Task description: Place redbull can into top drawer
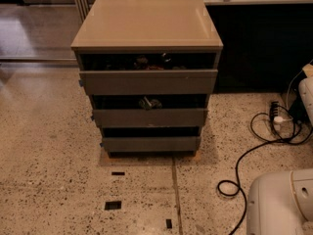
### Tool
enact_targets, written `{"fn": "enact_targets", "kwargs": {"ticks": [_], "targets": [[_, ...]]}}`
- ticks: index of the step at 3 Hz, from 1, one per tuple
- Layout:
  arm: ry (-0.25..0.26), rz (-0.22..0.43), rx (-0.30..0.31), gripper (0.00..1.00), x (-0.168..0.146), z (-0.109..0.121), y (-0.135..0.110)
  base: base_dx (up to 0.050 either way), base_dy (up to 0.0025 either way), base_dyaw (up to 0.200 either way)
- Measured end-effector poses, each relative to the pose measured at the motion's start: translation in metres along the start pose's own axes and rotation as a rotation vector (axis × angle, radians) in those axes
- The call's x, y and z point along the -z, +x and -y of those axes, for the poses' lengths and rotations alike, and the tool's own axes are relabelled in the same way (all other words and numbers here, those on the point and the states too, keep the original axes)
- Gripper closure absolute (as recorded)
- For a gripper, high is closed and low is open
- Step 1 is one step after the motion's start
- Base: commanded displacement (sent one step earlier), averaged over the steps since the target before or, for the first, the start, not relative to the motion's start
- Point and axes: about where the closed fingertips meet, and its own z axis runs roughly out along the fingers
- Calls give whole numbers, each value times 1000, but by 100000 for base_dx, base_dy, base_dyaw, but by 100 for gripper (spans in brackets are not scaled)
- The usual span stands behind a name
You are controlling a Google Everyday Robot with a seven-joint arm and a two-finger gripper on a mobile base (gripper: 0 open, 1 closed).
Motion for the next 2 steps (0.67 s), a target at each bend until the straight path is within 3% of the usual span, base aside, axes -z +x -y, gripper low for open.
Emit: {"fn": "enact_targets", "kwargs": {"ticks": [1, 2], "targets": [[53, 0, -30, 0, 0, 25, -9, 0, 0, 0], [54, 0, -29, 0, 0, 25, -9, 0, 0, 0]]}}
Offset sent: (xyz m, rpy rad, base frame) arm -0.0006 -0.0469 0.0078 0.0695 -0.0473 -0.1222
